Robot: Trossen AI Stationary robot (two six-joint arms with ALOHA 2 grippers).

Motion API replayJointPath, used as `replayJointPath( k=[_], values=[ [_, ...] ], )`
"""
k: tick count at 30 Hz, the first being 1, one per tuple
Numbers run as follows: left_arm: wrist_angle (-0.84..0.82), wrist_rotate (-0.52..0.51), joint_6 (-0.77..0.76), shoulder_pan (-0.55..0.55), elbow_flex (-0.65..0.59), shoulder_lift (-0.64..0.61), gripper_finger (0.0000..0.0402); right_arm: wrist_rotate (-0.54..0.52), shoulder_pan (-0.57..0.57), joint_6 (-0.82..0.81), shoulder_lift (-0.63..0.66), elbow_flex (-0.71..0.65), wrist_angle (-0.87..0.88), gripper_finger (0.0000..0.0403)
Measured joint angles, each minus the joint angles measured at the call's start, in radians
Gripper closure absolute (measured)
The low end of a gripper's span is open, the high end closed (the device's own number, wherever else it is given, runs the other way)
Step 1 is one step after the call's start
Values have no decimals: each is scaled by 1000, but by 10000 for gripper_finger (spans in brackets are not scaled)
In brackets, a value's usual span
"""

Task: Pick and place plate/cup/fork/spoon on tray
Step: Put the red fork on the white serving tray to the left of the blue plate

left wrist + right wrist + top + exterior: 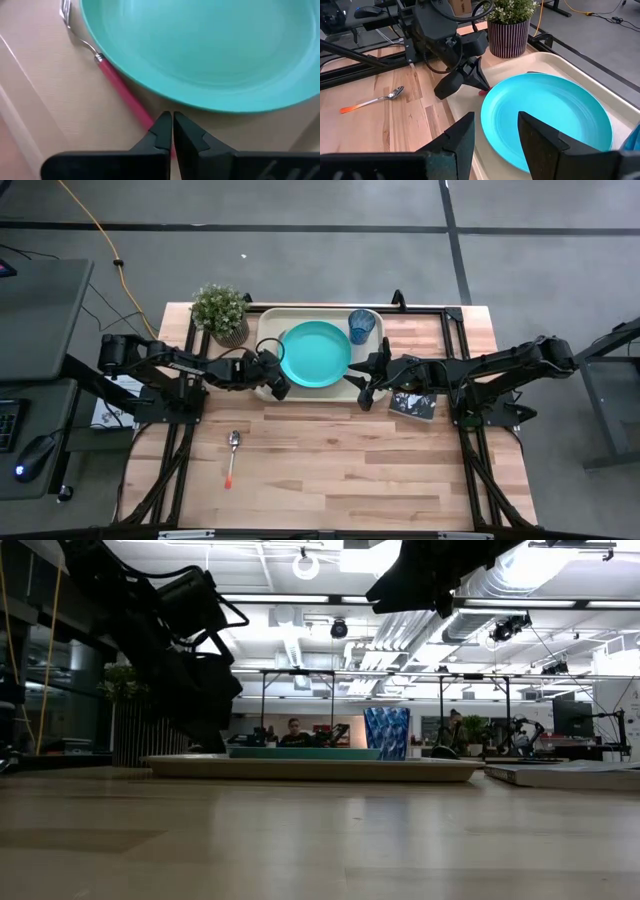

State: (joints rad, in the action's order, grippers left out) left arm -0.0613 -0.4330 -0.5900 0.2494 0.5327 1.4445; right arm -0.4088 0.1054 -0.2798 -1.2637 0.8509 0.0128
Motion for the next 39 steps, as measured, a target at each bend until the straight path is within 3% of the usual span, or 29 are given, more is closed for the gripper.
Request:
replayJointPath(
  k=[18, 31, 36, 39],
  values=[
    [117, 11, 97, 28, -72, -1, 401, 0, 0, 0, 0, 0, 6, 261],
    [111, -67, 138, 25, -70, -2, 401, 0, 0, 0, 0, 0, 16, 261],
    [34, -76, 133, -37, -30, -3, 401, 0, 0, 0, 0, 0, 16, 261],
    [-54, -158, 109, -100, 0, -3, 396, 0, 0, -2, 0, 0, 15, 261]
  ],
)
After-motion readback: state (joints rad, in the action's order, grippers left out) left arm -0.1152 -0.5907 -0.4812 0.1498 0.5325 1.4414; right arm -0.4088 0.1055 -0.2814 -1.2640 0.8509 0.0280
